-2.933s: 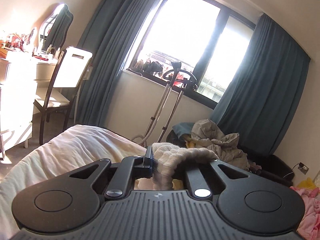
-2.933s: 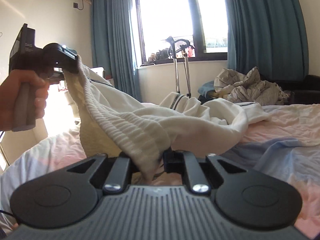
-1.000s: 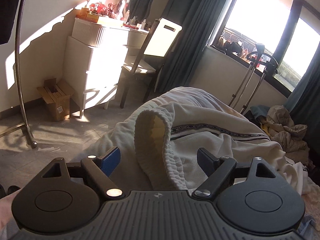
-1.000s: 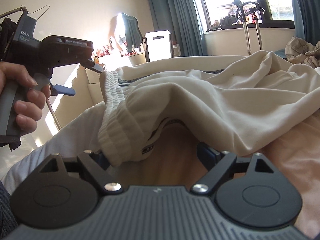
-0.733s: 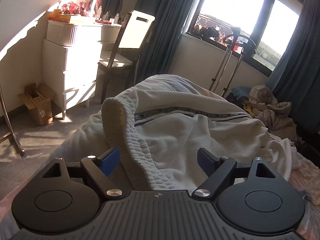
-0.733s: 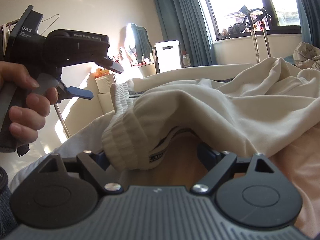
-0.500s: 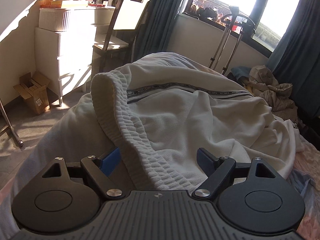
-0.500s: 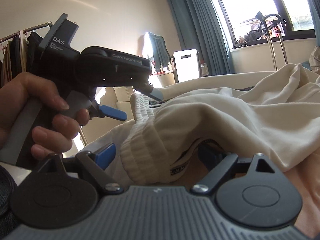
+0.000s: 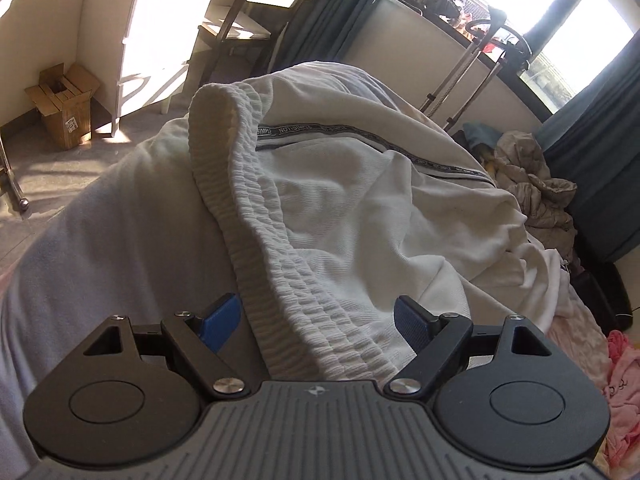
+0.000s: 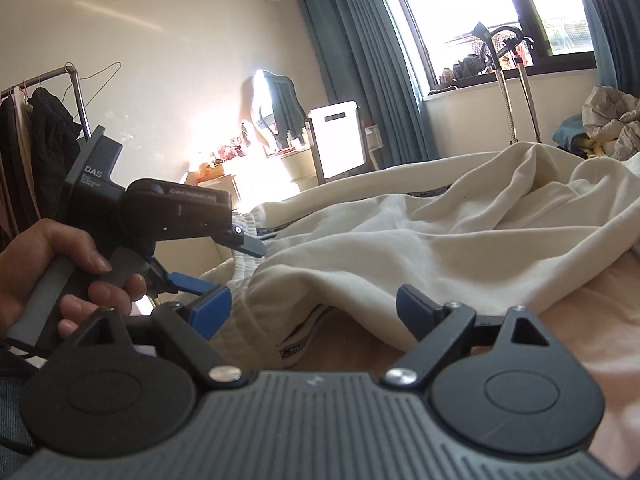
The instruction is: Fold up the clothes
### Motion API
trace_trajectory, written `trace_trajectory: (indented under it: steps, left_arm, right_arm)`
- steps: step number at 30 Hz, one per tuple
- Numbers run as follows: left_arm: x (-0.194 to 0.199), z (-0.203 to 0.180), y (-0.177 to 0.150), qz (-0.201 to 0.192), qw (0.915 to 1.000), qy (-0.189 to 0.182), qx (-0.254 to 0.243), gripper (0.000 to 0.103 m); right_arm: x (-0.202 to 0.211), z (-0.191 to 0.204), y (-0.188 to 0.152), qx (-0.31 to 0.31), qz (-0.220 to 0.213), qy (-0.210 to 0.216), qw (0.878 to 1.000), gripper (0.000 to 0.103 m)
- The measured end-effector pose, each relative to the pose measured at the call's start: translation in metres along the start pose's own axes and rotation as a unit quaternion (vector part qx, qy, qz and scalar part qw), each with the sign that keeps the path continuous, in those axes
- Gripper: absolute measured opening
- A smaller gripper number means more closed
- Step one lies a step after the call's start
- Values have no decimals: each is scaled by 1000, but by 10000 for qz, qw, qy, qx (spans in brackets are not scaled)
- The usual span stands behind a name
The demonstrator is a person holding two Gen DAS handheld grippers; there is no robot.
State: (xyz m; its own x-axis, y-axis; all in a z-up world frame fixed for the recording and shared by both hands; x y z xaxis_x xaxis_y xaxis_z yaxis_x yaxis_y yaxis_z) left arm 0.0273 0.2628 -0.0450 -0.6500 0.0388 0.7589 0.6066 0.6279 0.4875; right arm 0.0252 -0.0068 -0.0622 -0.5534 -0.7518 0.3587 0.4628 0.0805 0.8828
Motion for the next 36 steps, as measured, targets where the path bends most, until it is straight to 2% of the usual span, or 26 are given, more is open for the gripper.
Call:
trace_trajectory:
  steps: [4,10,15,18,23,26,29,31,36]
  left_arm:
    - [8,-26,-15,114,9999,100,-38,86]
    - [10,-53,-37,295,9984,327,366,87]
    - [21,-64,-49,-37,9914,554,1183,87]
    - [34,-72,-56,-379,9882,613,1354,87]
    - [45,-87,-64,-959,9843,639,1336,88]
    - [43,-93,-67,-1148,9835,596,1266,89]
    - [42,-101,-67,-1378,9845,598,906,91]
    - [38,-103,-66,-1414,9850,606,777,92]
    - [34,-86,-64,-1488,9836,450,917,92]
  right_arm:
    - [33,-26,15,-119,30,-406,9991,90]
    - [77,-65,26,-13,95,-1030,9946,90]
    - [99,-99,28,-283,-25,-1338,9906,90]
    - [103,-115,28,-516,-110,-1428,9883,90]
    - [100,-134,26,-760,-69,-1538,9852,90]
    - [93,-145,21,-937,85,-1591,9828,90]
    - [86,-153,15,-1069,274,-1713,9790,90]
    - [82,-156,13,-1184,352,-1707,9776,90]
    - [71,-160,10,-1173,474,-1758,9763,90]
Point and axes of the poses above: each gripper's, at about its wrist camera, not at the fingertips, and x roughly against the way its jaws point, z to its left, y to its top, the point moved 5 cm from there along -x, roughly the way its jaws point, and after that the axes turned 6 degrees about z, right-handed, at the moved point
